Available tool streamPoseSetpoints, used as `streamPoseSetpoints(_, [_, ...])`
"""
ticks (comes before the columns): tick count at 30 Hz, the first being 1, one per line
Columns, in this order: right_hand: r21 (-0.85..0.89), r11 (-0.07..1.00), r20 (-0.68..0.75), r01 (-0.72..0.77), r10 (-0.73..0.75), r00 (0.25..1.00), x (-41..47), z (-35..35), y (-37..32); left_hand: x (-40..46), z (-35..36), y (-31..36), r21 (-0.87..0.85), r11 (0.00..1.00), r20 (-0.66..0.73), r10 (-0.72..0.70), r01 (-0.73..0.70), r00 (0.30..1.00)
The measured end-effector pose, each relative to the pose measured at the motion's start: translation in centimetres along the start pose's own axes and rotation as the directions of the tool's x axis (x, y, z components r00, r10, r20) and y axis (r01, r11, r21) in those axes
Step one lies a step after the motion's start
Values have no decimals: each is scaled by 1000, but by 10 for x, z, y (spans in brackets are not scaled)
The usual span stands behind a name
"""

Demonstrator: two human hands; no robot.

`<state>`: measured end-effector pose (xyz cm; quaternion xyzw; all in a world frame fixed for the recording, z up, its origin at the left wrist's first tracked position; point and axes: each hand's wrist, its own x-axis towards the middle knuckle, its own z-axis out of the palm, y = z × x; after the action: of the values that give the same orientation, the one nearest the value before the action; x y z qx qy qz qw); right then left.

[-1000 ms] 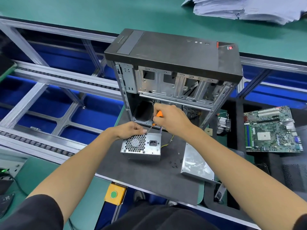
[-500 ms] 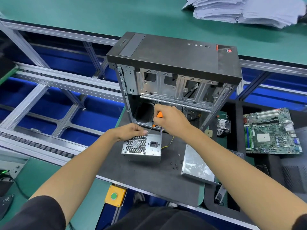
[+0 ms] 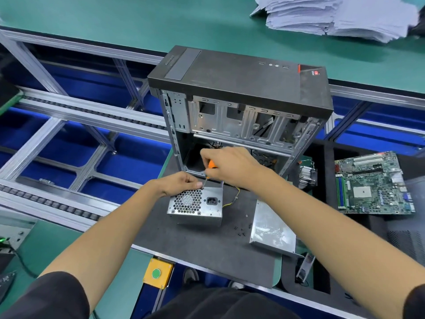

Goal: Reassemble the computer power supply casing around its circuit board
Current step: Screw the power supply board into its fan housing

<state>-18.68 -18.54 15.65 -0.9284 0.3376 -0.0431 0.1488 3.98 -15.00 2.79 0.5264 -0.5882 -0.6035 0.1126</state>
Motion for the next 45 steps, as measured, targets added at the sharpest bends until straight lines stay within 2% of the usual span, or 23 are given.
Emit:
streamPoseSetpoints(6, [-118,938,185,325,-301,936,35,-24,-16,0,-3,-9,23,999,-6,37,-36,999])
streamPoseSetpoints(8, [-173,905,205,389,-353,913,43,-23,-18,-1,-1,-6,24,999,8,43,-43,999])
streamPoseSetpoints(11, [-212,919,148,332,-306,940,44,-15,-23,0,-1,-4,10,1000,-4,19,-19,1000])
streamPoseSetpoints(15, [-99,995,55,17,-12,998,43,-2,-27,5,1,-7,19,999,9,37,-37,999])
streamPoseSetpoints(17, [-202,978,80,48,-32,996,44,-5,-27,5,2,-9,25,998,-20,66,-65,998])
streamPoseSetpoints(19, [-382,895,135,231,-193,972,48,-16,-24,5,4,-12,42,996,-44,84,-83,995])
streamPoseSetpoints(20, [-458,814,204,358,-296,933,51,-25,-22,4,4,-12,41,995,-49,89,-87,995])
streamPoseSetpoints(22, [-498,613,410,614,-457,789,60,-42,-17,2,4,-10,11,994,-49,106,-106,993])
streamPoseSetpoints(25, [-377,276,669,884,-578,466,68,-54,-21,1,4,-9,-2,993,-48,121,-121,992])
streamPoseSetpoints(26, [-318,186,711,930,-602,364,69,-54,-23,1,4,-9,5,993,-43,118,-118,992])
streamPoseSetpoints(27, [-281,139,719,950,-625,304,67,-51,-25,1,4,-10,14,993,-37,114,-114,993])
streamPoseSetpoints(28, [-273,151,702,950,-644,304,62,-46,-26,3,4,-11,21,994,-38,112,-111,993])
streamPoseSetpoints(29, [-284,221,659,933,-661,358,57,-41,-24,4,5,-11,32,994,-48,109,-107,993])
streamPoseSetpoints(31, [-333,460,540,823,-623,566,45,-28,-21,8,7,-12,36,993,-68,115,-113,991])
streamPoseSetpoints(33, [-353,700,427,620,-469,773,36,-14,-25,10,7,-13,33,989,-74,143,-141,987])
streamPoseSetpoints(34, [-363,786,380,501,-366,849,33,-9,-29,10,8,-13,35,989,-81,148,-145,986])
streamPoseSetpoints(36, [-366,899,261,243,-151,953,33,-1,-40,8,8,-12,37,988,-73,151,-148,986])
streamPoseSetpoints(38, [-328,943,204,56,13,979,37,2,-47,7,9,-12,19,989,-79,149,-148,986])
streamPoseSetpoints(40, [-334,942,232,33,49,971,43,-2,-50,5,10,-13,-1,989,-102,145,-146,984])
streamPoseSetpoints(41, [-390,916,245,89,10,969,46,-8,-48,4,9,-13,4,990,-107,141,-142,984])
streamPoseSetpoints(43, [-534,786,304,311,-164,938,56,-25,-43,3,8,-11,9,992,-108,125,-125,986])
streamPoseSetpoints(44, [-548,699,394,459,-268,879,63,-36,-39,3,9,-10,-5,993,-106,119,-120,987])
streamPoseSetpoints(45, [-516,595,519,617,-356,777,70,-45,-37,3,9,-10,-17,992,-103,121,-123,987])
